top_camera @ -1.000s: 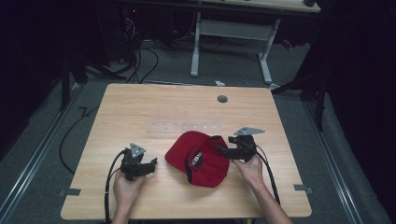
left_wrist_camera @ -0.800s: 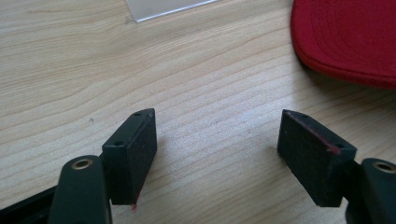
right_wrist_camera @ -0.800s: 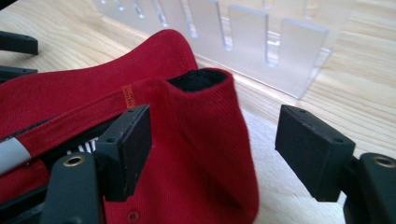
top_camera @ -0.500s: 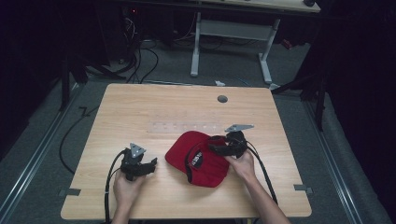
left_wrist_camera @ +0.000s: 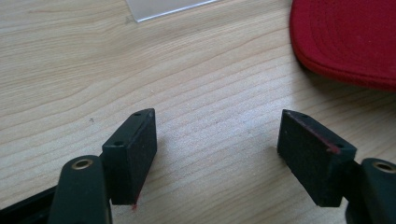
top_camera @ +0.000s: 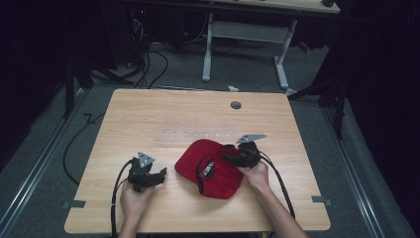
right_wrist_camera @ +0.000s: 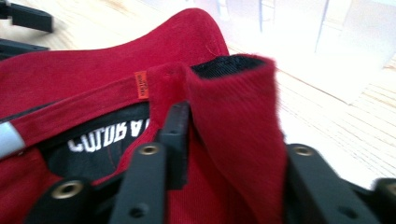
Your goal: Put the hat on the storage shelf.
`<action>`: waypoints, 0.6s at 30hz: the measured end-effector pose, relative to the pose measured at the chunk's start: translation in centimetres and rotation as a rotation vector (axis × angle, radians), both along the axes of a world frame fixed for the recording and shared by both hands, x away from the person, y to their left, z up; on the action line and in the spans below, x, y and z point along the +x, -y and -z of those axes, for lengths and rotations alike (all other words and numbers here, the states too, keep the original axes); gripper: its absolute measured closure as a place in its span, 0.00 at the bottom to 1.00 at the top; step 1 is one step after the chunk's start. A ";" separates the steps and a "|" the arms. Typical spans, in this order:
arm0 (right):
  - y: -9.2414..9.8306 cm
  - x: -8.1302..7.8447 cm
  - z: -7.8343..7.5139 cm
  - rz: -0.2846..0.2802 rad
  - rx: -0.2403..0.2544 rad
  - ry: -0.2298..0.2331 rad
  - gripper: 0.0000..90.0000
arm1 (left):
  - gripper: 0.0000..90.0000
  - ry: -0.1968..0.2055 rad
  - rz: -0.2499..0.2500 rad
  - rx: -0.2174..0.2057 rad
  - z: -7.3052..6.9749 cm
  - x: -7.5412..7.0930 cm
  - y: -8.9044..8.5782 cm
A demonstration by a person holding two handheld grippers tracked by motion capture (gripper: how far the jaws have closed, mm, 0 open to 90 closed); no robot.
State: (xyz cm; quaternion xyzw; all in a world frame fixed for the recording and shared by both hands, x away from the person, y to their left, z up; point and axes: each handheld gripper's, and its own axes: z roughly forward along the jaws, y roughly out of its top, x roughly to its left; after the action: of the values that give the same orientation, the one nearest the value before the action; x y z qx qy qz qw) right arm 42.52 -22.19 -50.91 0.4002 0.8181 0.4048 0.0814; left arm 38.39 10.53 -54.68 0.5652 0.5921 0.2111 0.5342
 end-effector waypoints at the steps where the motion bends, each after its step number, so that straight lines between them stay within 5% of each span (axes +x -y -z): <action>1: 0.1 -0.1 -0.1 -0.013 0.000 0.004 0.81 | 0.32 0.000 0.000 0.000 0.0 0.0 0.0; 6: 0.1 -0.5 -0.3 -0.054 -0.005 0.016 0.90 | 0.32 0.000 0.000 0.000 0.0 0.0 0.0; 18: -0.2 -1.8 -2.1 -0.120 0.025 0.024 0.95 | 0.33 0.000 0.001 -0.006 0.0 0.0 0.0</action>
State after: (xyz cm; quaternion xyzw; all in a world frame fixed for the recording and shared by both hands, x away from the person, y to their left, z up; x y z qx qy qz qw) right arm 40.68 -22.02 -48.85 0.3467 0.8344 0.4240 0.0616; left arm 38.40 10.53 -54.66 0.5641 0.5924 0.2091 0.5359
